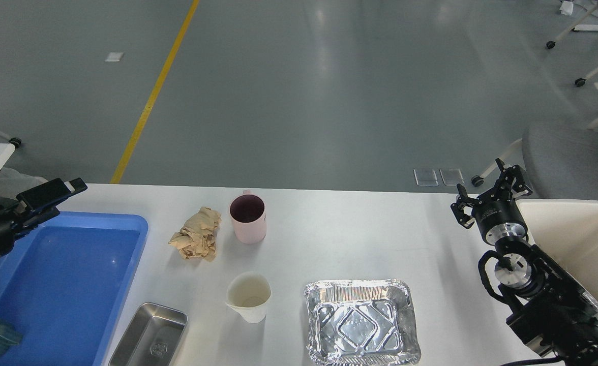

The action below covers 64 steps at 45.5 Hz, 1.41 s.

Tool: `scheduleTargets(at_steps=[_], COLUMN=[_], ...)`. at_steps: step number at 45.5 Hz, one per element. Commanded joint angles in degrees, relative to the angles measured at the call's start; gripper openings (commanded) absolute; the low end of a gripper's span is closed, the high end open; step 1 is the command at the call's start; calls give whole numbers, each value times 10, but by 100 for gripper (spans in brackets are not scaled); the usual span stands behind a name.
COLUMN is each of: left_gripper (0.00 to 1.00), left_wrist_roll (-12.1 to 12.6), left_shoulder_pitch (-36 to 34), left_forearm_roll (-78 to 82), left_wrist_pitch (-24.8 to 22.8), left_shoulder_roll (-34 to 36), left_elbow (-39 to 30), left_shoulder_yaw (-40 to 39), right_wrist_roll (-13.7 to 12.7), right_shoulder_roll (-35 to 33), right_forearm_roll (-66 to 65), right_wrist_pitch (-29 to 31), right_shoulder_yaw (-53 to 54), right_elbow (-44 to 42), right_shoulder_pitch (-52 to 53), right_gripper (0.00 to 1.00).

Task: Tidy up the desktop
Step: 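Swing the left gripper outward over the blue bin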

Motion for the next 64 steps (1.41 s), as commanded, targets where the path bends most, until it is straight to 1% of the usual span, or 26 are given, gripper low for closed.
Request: scheduleTargets(at_steps=[1, 9, 17, 25, 30, 32, 36, 39, 42, 47, 52, 58, 59, 60, 64], left_gripper=[98, 97, 97, 97, 97, 97, 97, 97, 98, 98, 98, 97, 97, 98, 98], left_wrist_roll=[-15, -18, -18, -13, -12, -12, -12, -12, -12, -6, -5, 23, 25, 31, 41], left_shoulder_pitch=[-4, -9, -29, -52, -60, -74, -121, -137, -141, -147, -148, -148, -148, -148, -159], left_forearm_roll=[26, 35, 66, 138, 152, 151, 147, 147, 147, 152, 158, 175, 176, 177, 178], left_wrist_pitch=[-40, -76, -111, -130, -140, -159, -215, -233, -236, -236, -236, -233, -232, -226, -210], left_shoulder_roll=[61, 98, 102, 101, 101, 99, 91, 90, 85, 58, 17, -74, -92, -128, -195], left_elbow=[-11, -29, -31, -34, -34, -34, -32, -30, -29, -20, 8, 68, 82, 112, 167], left_shoulder_yaw=[-7, -11, -10, -9, -11, -11, -9, -9, -9, -9, -4, 3, 6, 12, 27], right_wrist_roll=[0, 0, 1, 1, 1, 1, 1, 1, 1, 1, 1, 1, 1, 1, 1], right_shoulder_roll=[0, 0, 0, -1, -2, -3, -4, -4, -4, -3, -2, 0, 0, 0, 1], right_forearm_roll=[-2, -2, -2, -2, -2, -2, -2, -2, -2, -2, -2, -2, -2, -2, -2], right_wrist_pitch=[0, 0, 0, 0, 0, 0, 0, 0, 0, 0, 0, 0, 0, 0, -1], right_shoulder_yaw=[-1, -24, -40, -40, -41, -41, -41, -41, -41, -41, -41, -42, -42, -42, -42], right_elbow=[0, 0, 0, 0, -1, -1, -1, -1, -1, -1, -1, -1, 0, 0, 0], right_shoulder_pitch=[2, 12, 20, 20, 21, 21, 21, 22, 22, 21, 20, 17, 16, 16, 15], right_gripper=[100, 100, 100, 100, 100, 100, 100, 100, 100, 100, 100, 100, 100, 100, 100])
